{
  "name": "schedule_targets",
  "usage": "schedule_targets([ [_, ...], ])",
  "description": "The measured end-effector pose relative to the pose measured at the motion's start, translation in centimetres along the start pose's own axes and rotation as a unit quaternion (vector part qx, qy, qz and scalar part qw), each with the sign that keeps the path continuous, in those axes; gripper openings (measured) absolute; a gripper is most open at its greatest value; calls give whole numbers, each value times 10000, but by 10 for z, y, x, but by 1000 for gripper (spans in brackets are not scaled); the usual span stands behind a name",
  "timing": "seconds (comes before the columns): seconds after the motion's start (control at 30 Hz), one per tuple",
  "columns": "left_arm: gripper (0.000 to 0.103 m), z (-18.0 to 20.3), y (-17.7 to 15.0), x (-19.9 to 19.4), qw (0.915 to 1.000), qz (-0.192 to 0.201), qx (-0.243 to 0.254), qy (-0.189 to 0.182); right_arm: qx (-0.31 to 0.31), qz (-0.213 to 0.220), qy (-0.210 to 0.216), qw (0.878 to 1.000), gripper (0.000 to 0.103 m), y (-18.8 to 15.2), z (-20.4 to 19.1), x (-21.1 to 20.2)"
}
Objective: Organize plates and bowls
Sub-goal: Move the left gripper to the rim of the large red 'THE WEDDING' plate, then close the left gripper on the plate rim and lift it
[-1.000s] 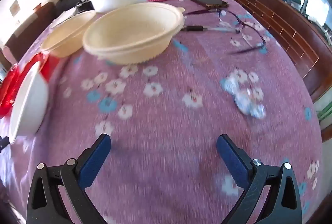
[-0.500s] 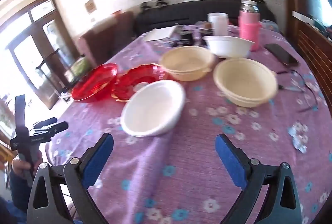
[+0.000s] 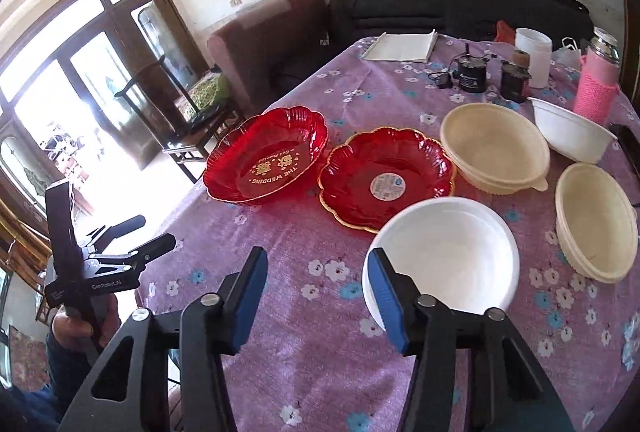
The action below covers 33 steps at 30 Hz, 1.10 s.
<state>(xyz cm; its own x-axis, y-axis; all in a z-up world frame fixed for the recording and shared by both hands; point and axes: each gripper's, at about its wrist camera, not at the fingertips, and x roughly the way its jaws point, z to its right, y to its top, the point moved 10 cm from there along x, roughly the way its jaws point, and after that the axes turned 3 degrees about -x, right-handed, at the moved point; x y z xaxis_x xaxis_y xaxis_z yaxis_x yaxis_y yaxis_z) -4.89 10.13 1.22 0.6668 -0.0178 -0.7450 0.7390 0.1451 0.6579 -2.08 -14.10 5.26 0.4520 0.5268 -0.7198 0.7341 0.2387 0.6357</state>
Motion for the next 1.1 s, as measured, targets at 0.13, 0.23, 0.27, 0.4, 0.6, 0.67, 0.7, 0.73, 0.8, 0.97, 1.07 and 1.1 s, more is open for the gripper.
schedule_targets([
  [0.13, 103, -20, 19, 10, 9994, -147, -295, -72, 230, -197, 315, 9990, 54, 28, -4, 25],
  [0.23, 100, -42, 35, 24, 9979, -320, -548, -119, 468, -274, 385, 9978, 54, 47, 2, 44],
  [0.27, 96, -47, 38, 28, 9975, -371, -601, -88, 441, -372, 393, 9976, 54, 53, 3, 54],
  [0.4, 72, -63, 54, 49, 9954, -595, -738, -115, 464, -600, 417, 9963, 53, 71, 3, 84],
  [0.6, 72, -75, 79, 79, 9928, -724, -931, -207, 709, -816, 278, 9937, 53, 93, 17, 130],
  [0.67, 72, -75, 83, 88, 9925, -740, -947, -223, 691, -885, 156, 9936, 50, 97, 23, 146],
  [0.7, 72, -74, 85, 93, 9923, -776, -927, -267, 738, -890, 165, 9932, 47, 99, 26, 152],
  [0.73, 72, -75, 87, 97, 9924, -780, -916, -252, 787, -864, 169, 9930, 47, 102, 28, 157],
  [0.8, 72, -77, 88, 106, 9921, -818, -920, -251, 787, -899, 108, 9928, 37, 106, 31, 166],
  [0.97, 58, -80, 88, 127, 9880, -999, -1100, -424, 804, -1035, 43, 9914, 33, 107, 36, 189],
  [1.07, 50, -78, 89, 133, 9870, -1024, -1121, -528, 798, -1040, 74, 9914, 33, 107, 36, 197],
  [1.1, 40, -75, 88, 136, 9865, -1062, -1111, -571, 761, -1051, 84, 9915, 30, 107, 35, 199],
])
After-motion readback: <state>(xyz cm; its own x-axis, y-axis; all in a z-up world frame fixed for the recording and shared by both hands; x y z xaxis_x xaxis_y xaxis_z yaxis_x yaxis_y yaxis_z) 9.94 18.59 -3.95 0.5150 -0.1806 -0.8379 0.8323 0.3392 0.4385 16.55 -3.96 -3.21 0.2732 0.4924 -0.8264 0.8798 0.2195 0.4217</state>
